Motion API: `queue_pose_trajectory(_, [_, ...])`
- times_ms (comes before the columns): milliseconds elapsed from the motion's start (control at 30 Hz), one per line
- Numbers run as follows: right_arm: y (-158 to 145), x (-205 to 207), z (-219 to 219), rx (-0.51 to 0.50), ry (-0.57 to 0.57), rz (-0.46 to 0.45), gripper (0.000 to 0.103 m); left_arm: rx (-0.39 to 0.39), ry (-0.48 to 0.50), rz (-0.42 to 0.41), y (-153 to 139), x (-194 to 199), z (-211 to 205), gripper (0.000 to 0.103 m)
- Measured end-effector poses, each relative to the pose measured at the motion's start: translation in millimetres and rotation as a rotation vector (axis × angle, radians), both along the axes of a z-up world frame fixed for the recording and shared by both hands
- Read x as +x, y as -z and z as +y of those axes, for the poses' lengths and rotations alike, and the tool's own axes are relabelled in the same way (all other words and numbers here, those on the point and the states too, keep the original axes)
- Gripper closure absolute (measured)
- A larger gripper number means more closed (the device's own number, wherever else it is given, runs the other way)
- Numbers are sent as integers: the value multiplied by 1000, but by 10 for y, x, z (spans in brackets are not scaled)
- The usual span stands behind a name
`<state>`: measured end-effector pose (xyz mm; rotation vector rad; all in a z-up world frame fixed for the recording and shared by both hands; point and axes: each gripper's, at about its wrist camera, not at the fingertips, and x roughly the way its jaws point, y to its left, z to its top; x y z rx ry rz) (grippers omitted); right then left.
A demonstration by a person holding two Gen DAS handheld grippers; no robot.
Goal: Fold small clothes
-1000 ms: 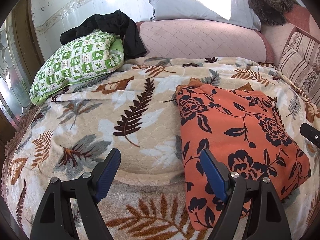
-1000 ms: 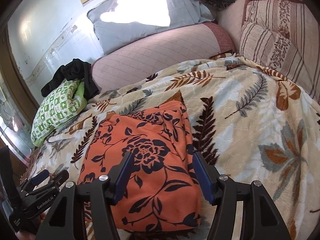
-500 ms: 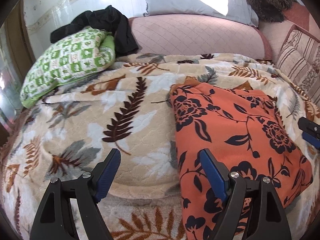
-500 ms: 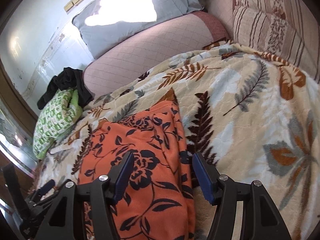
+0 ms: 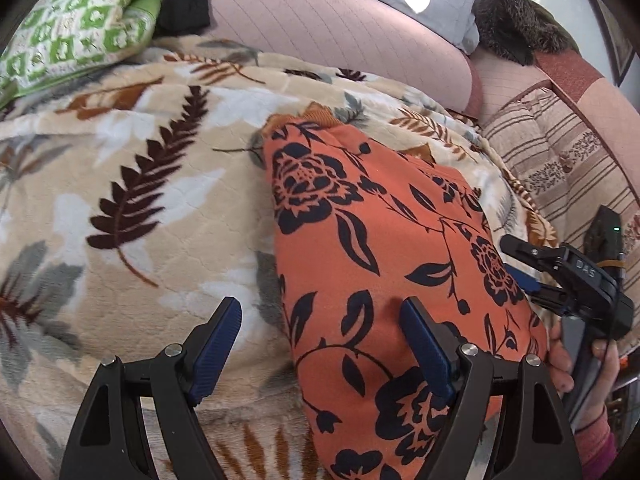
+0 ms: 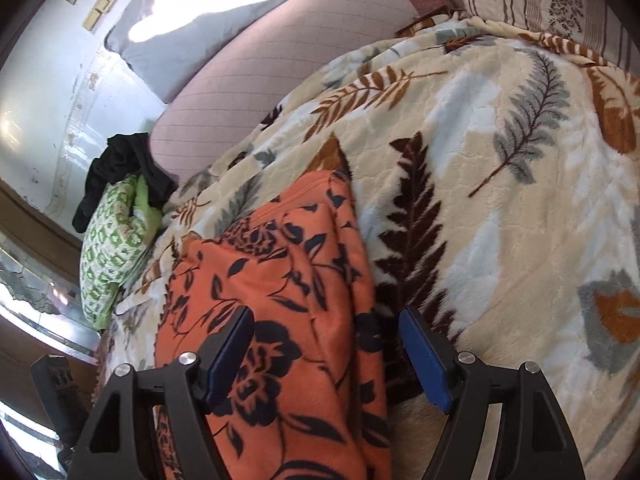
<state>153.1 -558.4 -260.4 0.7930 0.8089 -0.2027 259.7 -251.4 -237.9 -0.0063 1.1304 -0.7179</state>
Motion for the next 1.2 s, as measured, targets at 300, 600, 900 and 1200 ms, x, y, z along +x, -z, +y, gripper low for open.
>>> queue_pose_trajectory(300, [419,80,-175,434,-113,-53,18,-137,17,177,164,72,37,21])
queue_pose_trajectory(600, [387,195,203,349,-200,-55,24,-176,13,225,230,29,15,21])
queue_pose_trajectory(900, [27,90,486,105,-180,-95,57,-153,1,115,62,-93,24,46])
queue_pose_trajectory(1200, [-379,-113,722,6,-190,-206,60,-166,-15,-10,-377,-262,251,51])
